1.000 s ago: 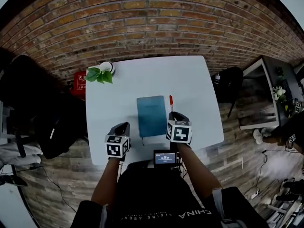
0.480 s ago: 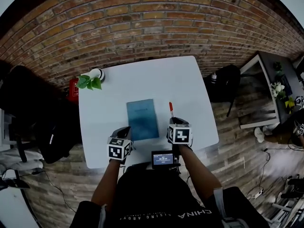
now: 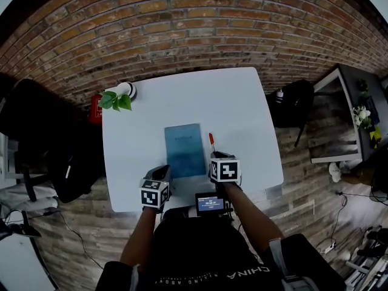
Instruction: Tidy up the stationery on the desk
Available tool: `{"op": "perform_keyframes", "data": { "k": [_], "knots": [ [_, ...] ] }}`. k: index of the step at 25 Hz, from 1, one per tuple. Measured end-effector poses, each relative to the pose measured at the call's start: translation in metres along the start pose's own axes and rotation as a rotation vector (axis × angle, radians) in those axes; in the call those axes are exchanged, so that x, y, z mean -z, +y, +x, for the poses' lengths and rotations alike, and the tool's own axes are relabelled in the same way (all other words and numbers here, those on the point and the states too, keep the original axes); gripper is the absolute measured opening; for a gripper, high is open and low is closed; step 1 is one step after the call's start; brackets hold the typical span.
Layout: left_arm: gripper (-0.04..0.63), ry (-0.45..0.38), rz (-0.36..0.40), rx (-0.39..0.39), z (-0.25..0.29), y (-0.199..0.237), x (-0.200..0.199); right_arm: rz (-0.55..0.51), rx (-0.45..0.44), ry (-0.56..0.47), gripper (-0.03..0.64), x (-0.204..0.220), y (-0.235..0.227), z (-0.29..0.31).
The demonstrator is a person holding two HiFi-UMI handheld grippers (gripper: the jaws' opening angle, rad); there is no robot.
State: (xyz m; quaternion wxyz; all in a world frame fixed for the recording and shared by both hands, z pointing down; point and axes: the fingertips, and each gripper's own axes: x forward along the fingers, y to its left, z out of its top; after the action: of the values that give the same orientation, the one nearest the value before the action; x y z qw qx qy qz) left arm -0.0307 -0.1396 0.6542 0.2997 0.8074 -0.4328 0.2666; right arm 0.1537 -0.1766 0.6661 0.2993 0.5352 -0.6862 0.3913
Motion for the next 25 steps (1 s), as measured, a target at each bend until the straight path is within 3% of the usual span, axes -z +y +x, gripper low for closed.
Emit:
{"op": "perform_keyframes", "data": {
  "k": [25],
  "knots": [
    [0.012,0.02,-0.032,-0.029,-0.004,0.013,0.013,0.045,-0.139,0.054,0.052,0.01,0.032,0.02]
  ]
}}
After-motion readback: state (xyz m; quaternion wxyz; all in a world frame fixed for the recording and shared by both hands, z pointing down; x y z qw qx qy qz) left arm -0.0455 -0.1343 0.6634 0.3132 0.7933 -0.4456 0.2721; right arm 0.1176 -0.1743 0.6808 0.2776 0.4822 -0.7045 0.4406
